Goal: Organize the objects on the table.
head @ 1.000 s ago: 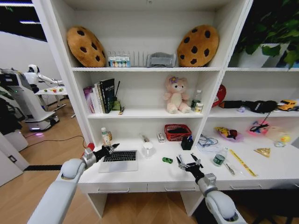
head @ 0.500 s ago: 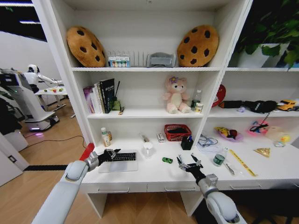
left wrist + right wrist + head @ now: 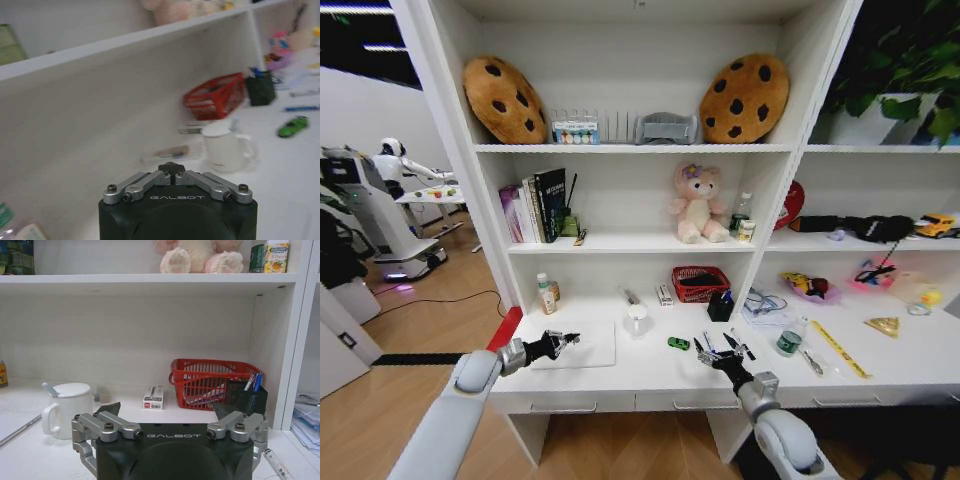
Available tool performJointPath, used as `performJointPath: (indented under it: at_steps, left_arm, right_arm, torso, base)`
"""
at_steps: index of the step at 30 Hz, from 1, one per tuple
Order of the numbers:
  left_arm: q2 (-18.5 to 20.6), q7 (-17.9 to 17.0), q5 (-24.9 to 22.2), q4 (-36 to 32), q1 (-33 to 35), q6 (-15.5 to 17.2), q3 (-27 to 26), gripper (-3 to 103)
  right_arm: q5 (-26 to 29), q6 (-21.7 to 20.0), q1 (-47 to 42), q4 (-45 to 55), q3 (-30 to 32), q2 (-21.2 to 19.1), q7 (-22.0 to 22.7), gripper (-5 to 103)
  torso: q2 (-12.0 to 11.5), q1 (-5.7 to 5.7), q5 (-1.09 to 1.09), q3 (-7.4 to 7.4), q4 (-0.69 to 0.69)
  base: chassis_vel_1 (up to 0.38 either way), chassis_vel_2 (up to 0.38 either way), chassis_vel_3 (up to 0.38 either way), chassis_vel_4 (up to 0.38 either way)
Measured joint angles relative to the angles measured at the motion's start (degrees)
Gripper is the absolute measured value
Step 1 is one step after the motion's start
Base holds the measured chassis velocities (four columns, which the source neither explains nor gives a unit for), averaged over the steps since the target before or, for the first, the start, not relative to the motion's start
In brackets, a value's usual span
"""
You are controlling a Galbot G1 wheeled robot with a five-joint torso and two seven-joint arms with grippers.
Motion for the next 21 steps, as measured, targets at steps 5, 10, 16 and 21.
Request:
performJointPath:
  at_steps: [5,10,16,21]
  left_arm:
    - [-3.3,-15.3,-6.6,-1.2,-0.4,4.7,0.2,0]
    - [-7.0,-34.2,-12.4,-3.6,1.0,7.4,-0.9,0]
    - [-7.1,-41.2,-14.0,-5.0,3.2,8.3,-2.4,6]
    - [-6.0,-43.8,-19.5,-9.0,6.6,10.3,-4.7,22]
  right_arm:
    - [0.1,0.1,-0.2,0.7,0.3,0.0,0.2,100]
    - [0.4,0.1,-0.3,2.7,0.9,-1.0,1.5,100]
    - [1.6,0.1,-0.4,4.4,1.1,-1.4,2.8,100]
    - [1.8,-0.2,-1.3,6.3,1.3,-1.3,3.4,100]
  torso:
    - [0.0,0.00,0.00,0.00,-0.01]
    - [0.0,0.00,-0.01,0.00,0.00]
    - [0.0,0.00,-0.02,0.00,0.01]
    - [0.0,0.00,-0.01,0.00,0.01]
  base:
    - [0.000,0.000,0.000,0.000]
    - [0.000,0.000,0.000,0.000]
    - [0.000,0.000,0.000,0.000]
    - [0.000,0.000,0.000,0.000]
